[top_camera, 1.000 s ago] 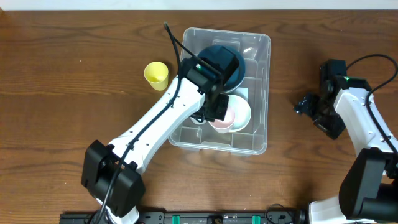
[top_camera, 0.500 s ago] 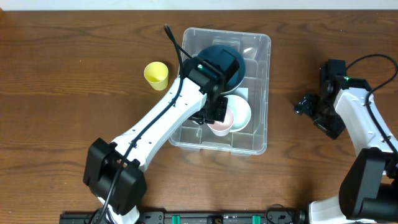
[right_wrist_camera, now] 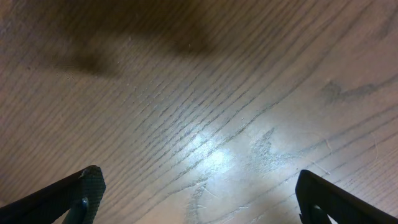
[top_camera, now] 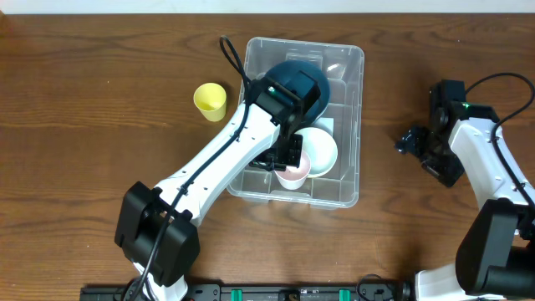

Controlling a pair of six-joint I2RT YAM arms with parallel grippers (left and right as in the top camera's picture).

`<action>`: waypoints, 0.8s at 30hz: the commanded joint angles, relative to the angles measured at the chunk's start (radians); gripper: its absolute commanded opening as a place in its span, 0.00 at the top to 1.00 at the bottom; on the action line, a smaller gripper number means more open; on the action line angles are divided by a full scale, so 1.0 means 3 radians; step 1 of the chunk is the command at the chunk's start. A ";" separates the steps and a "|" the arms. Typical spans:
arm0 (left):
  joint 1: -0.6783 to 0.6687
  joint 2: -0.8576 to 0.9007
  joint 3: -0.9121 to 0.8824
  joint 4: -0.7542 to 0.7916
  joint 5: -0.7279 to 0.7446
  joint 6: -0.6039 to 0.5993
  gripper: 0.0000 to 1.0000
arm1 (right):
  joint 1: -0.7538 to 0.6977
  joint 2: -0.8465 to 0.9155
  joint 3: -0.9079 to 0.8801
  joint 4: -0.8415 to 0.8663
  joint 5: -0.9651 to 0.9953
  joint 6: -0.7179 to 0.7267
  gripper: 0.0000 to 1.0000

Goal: Pack container

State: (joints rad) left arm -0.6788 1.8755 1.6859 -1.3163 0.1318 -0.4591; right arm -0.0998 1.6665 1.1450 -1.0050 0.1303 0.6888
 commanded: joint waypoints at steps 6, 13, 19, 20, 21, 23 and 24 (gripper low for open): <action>0.0001 0.0028 -0.0168 0.0126 0.0019 -0.0060 0.94 | 0.0000 0.0005 0.0006 -0.0001 0.0027 0.0045 0.01; 0.0001 0.0028 -0.0169 0.0189 0.0019 -0.0060 0.94 | 0.0000 0.0005 0.0006 -0.0001 0.0027 0.0045 0.01; 0.0001 0.0107 -0.0216 0.0284 0.0018 -0.0060 0.94 | 0.0000 0.0005 0.0005 -0.0001 0.0027 0.0045 0.01; 0.0001 0.0137 -0.0216 0.0282 0.0018 -0.0060 0.94 | 0.0000 0.0005 0.0005 -0.0001 0.0027 0.0045 0.01; 0.0001 0.0168 -0.0216 0.0284 0.0018 -0.0060 0.94 | 0.0000 0.0005 0.0005 -0.0001 0.0027 0.0045 0.01; 0.0001 0.0224 -0.0216 0.0292 0.0018 -0.0058 0.94 | 0.0000 0.0005 0.0005 -0.0001 0.0027 0.0045 0.01; 0.0001 0.0243 -0.0216 0.0308 0.0019 -0.0057 0.94 | 0.0000 0.0005 0.0005 -0.0001 0.0027 0.0045 0.01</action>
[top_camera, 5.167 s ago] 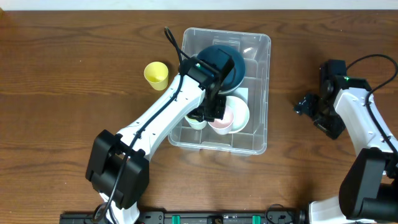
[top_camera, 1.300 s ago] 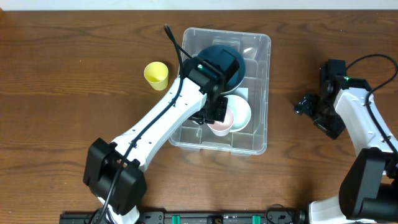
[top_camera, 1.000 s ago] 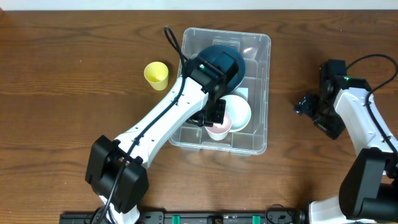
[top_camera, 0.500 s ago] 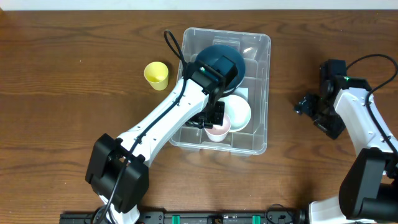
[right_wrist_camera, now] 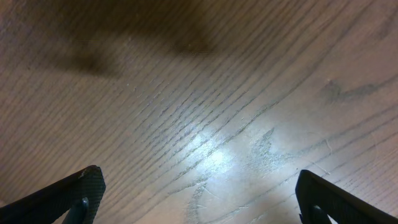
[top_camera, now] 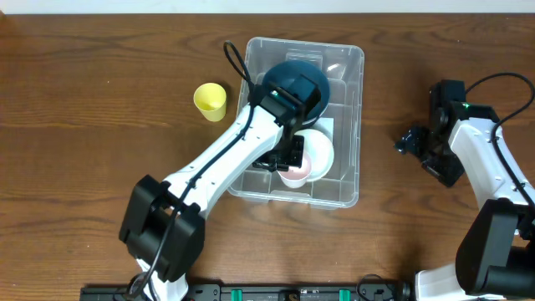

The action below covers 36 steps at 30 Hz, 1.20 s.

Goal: Pack container

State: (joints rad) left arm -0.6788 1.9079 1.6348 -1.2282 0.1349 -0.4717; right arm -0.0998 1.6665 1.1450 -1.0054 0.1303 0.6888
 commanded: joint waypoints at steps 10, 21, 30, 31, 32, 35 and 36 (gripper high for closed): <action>0.0003 0.0149 -0.0046 0.0303 0.0008 0.0023 0.94 | 0.0000 0.0005 0.0005 0.0000 0.0027 0.0045 0.01; 0.0001 0.0149 -0.0046 0.0637 0.0010 0.0084 0.94 | 0.0000 0.0005 0.0006 0.0000 0.0027 0.0045 0.01; 0.0003 0.0149 -0.0046 0.0889 0.0009 0.0085 0.94 | 0.0000 0.0005 0.0006 0.0000 0.0027 0.0045 0.01; 0.0003 0.0149 -0.0046 0.0927 0.0009 0.0085 0.94 | 0.0000 0.0005 0.0006 0.0000 0.0027 0.0045 0.01; 0.0003 0.0150 -0.0046 0.0987 0.0009 0.0085 0.94 | 0.0000 0.0005 0.0006 0.0000 0.0027 0.0045 0.01; 0.0003 0.0150 -0.0046 0.1088 0.0008 0.0085 0.94 | 0.0000 0.0005 0.0006 0.0000 0.0027 0.0045 0.01; 0.0005 0.0150 -0.0046 0.1122 0.0008 0.0085 0.94 | 0.0000 0.0005 0.0006 0.0000 0.0027 0.0045 0.01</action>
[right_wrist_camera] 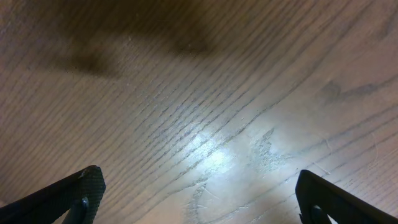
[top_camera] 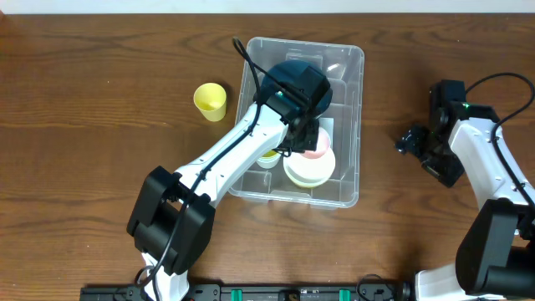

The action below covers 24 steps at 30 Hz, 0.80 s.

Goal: Pack container

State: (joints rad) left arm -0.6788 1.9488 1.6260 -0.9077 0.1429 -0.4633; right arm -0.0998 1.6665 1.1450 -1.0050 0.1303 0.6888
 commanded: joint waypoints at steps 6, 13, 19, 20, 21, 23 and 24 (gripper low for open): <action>0.0005 0.0020 -0.0017 0.0270 -0.0150 0.0057 0.94 | 0.0000 0.0005 0.0005 -0.0001 0.0027 0.0045 0.01; 0.0079 0.0064 -0.0017 0.0514 -0.0169 0.0062 0.94 | 0.0000 0.0005 0.0005 -0.0001 0.0027 0.0045 0.01; 0.0136 0.0018 0.0085 0.0573 -0.0165 0.0304 0.94 | 0.0000 0.0005 0.0006 -0.0001 0.0025 0.0045 0.01; 0.0136 -0.0008 0.0128 0.0548 -0.0164 0.0309 0.94 | 0.0000 0.0005 0.0006 -0.0001 0.0027 0.0045 0.01; 0.0136 -0.0048 0.0186 0.0511 -0.0165 0.0309 0.93 | 0.0000 0.0005 0.0005 -0.0001 0.0027 0.0045 0.01; 0.0132 -0.0149 0.0266 0.0432 -0.0150 0.0308 0.94 | 0.0000 0.0005 0.0005 -0.0001 0.0027 0.0045 0.01; 0.0132 -0.0202 0.0284 0.0394 -0.0126 0.0309 0.94 | 0.0000 0.0005 0.0005 -0.0001 0.0027 0.0045 0.01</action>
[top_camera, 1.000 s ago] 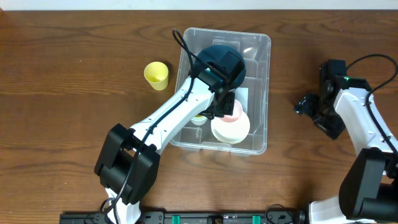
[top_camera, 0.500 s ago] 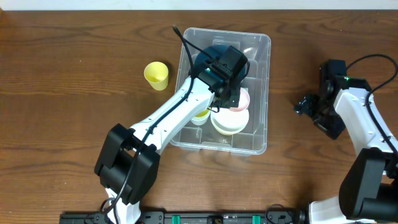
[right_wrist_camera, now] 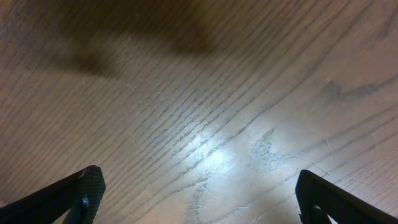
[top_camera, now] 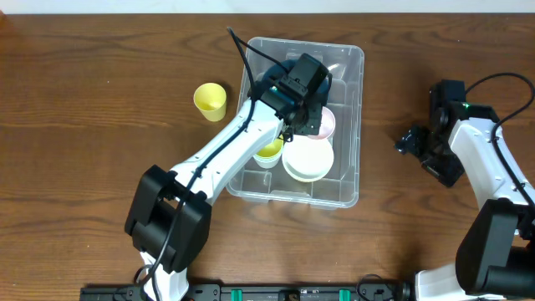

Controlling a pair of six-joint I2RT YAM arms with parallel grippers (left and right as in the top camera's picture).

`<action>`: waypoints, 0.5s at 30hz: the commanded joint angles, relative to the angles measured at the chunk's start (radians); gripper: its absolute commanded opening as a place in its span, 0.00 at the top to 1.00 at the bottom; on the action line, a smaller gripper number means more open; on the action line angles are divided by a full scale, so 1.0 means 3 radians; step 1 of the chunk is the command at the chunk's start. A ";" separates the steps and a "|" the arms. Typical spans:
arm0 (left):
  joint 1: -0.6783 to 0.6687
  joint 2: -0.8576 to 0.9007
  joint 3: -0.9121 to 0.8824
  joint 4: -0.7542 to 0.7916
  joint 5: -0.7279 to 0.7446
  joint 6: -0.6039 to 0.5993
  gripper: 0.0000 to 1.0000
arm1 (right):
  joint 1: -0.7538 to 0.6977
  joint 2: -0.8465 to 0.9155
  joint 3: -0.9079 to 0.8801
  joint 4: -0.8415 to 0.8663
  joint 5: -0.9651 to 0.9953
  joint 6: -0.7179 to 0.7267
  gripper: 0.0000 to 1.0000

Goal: Pack container

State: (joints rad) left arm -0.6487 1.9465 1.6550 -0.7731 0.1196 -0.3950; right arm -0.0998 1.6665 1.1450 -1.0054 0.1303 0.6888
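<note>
The clear plastic container [top_camera: 355,125] stands mid-table in the overhead view. My left arm reaches into it, and my left gripper [top_camera: 308,117] is shut on a pink cup [top_camera: 324,125] near the container's right wall. Just in front of that lies a white bowl [top_camera: 308,160], with a yellow-green cup [top_camera: 269,152] to its left. A dark teal bowl [top_camera: 276,77] at the back is mostly hidden by the wrist. A yellow cup [top_camera: 210,101] stands outside on the table, left of the container. My right gripper [right_wrist_camera: 199,186] hovers open over bare wood.
The brown wooden table [top_camera: 100,167] stretches left and right of the container. My right arm [top_camera: 476,159] rests at the right side, its gripper [top_camera: 414,140] well away from the container. A black cable [top_camera: 238,54] arches over the container's back left corner.
My left gripper has moved with the pink cup from just over the white bowl toward the back of the container. The right arm is unchanged.
At first my left gripper was low at the container's front, at the pink cup by the white bowl. Then the cup sat against the bowl. Later it was held further back, uncovering a yellow-green cup. Now it is deeper still.
</note>
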 commanded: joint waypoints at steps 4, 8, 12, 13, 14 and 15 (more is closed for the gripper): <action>0.0032 -0.0510 0.0201 -0.0229 0.0010 0.0080 0.94 | 0.0000 0.0005 0.0006 0.0000 0.0027 0.0045 0.01; 0.0032 -0.0819 0.0201 -0.0374 0.0009 0.0081 0.94 | 0.0000 0.0005 0.0005 0.0000 0.0027 0.0045 0.01; 0.0032 -0.0904 0.0201 -0.0332 0.0008 0.0148 0.94 | 0.0000 0.0005 0.0005 0.0000 0.0027 0.0045 0.01; 0.0033 -0.0885 0.0201 -0.0317 0.0008 0.0175 0.94 | 0.0000 0.0005 0.0006 0.0000 0.0027 0.0045 0.01; 0.0033 -0.0848 0.0200 -0.0284 0.0006 0.0196 0.94 | 0.0000 0.0005 0.0006 0.0000 0.0027 0.0045 0.01; 0.0033 -0.0814 0.0201 -0.0251 0.0006 0.0195 0.94 | 0.0000 0.0005 0.0005 0.0000 0.0027 0.0045 0.01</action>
State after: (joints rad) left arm -0.6441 1.6600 1.7111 -0.8577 0.1238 -0.3683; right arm -0.0998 1.6665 1.1450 -1.0054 0.1303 0.6888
